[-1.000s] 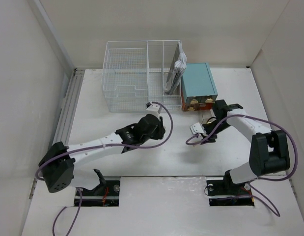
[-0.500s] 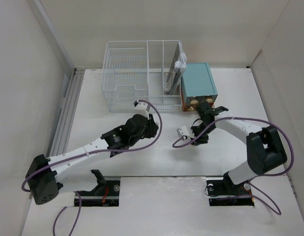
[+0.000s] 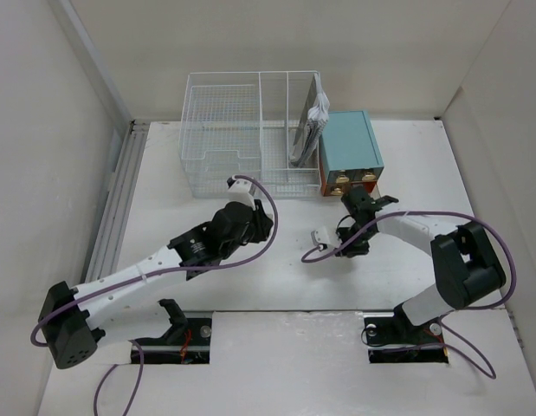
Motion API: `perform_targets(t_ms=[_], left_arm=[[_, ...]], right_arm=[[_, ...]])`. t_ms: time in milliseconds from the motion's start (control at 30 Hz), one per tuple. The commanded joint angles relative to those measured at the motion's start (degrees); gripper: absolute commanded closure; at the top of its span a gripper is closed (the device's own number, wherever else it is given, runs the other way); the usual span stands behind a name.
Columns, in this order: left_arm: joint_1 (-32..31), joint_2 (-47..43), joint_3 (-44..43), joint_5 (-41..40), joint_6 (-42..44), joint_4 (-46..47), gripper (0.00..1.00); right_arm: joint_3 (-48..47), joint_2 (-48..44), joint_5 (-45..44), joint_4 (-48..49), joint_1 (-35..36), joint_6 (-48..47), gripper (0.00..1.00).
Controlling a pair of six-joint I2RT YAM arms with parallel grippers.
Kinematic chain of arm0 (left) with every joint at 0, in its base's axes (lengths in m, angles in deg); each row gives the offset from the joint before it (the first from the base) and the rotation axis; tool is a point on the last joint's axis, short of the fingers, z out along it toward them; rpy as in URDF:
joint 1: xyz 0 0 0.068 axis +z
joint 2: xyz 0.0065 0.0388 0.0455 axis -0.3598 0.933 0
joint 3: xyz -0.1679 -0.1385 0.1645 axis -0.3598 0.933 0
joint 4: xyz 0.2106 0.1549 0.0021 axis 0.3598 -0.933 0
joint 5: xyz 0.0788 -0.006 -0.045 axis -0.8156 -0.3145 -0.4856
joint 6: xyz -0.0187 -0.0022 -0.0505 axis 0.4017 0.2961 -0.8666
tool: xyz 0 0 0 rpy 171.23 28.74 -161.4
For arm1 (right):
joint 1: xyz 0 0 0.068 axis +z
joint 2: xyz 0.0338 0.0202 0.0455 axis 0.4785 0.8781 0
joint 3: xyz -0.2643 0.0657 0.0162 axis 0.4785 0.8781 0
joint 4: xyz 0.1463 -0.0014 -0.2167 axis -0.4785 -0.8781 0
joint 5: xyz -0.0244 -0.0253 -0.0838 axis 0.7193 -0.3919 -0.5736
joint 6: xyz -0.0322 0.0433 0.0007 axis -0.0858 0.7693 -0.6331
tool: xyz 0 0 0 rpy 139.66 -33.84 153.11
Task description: Organize the desk
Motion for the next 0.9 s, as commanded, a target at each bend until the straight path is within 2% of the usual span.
perform_targets(t_ms=[0,133,200,367,533,667,867], left_arm=[[0.25,-0.74,0.44,0.11,-0.21,1.65,1.0],[0.25,0.58,0.96,2.31,-0.21,3.93,1.0],[0.25,1.29,0.96,3.45,-0.21,6.03,1.0],[0.25,5.77,0.44,8.45,0.93,10.96,1.0],[0.25,10.77,-0.87,14.26,2.51,18.34,1.0],[0.25,16.31,-2.55,18.13,3.66,23.96,1.0],[0.25,20.8,-6.49,24.02,5.94,30.91,1.0]], right_arm=[[0.04,-0.54,-1.05,2.65,0.43,1.69,0.81],[-2.68,-2.89,3.5,0.64,-1.76,1.69,0.98],[-4.34,-4.84,8.77,-0.85,-4.84,2.22,1.0],[-9.79,-10.46,12.22,-1.39,-10.46,5.55,1.0],[-10.86,-13.54,8.54,5.98,-15.22,12.14,1.0],[-8.93,-13.55,3.09,14.85,-18.29,19.17,1.0],[-10.24,-7.4,-1.4,19.87,-20.13,24.63,0.99]])
